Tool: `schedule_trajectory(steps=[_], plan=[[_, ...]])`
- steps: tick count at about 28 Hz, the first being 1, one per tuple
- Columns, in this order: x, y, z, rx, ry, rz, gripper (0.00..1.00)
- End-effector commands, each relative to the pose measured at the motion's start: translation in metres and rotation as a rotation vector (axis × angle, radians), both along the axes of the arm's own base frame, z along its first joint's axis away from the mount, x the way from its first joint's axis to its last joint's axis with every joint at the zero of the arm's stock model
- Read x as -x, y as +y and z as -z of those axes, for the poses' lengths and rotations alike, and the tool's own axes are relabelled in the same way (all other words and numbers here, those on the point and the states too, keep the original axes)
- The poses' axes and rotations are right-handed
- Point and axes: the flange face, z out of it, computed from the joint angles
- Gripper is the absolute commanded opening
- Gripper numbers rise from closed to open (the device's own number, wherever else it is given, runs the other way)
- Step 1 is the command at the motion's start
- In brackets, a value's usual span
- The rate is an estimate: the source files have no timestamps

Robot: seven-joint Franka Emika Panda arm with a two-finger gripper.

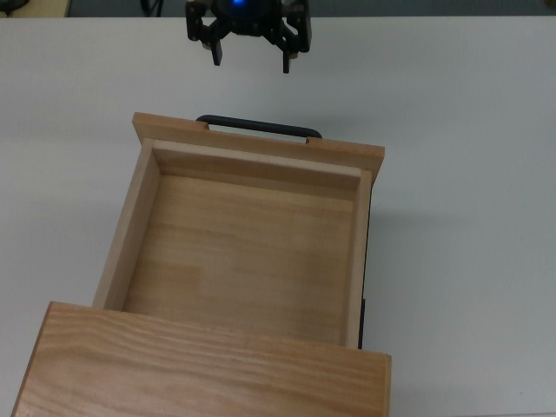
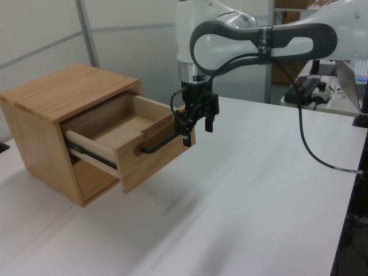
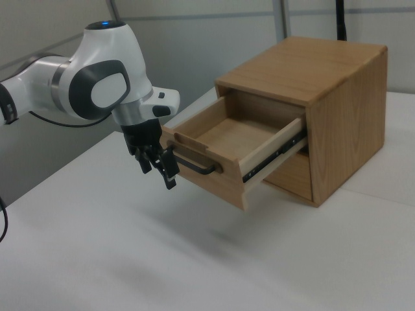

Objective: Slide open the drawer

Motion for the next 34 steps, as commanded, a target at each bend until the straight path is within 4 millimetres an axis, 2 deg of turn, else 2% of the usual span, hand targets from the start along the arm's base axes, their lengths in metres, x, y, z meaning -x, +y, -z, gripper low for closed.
schedule_trajectory(steps=[1,10,12,17,19,34], plan=[[0.000,-0.003,-0.004,-0.010,0.012,-0.023,1.00],[-0.003,-0.002,0.003,-0.011,0.024,-0.026,1.00],[-0.008,-0.002,0.013,-0.012,0.039,-0.026,1.00],[-0.012,-0.003,0.017,-0.011,0.042,-0.026,1.00],[-0.014,-0.002,0.008,-0.014,0.021,-0.028,1.00],[-0.017,0.000,0.009,-0.012,0.017,-0.034,1.00]])
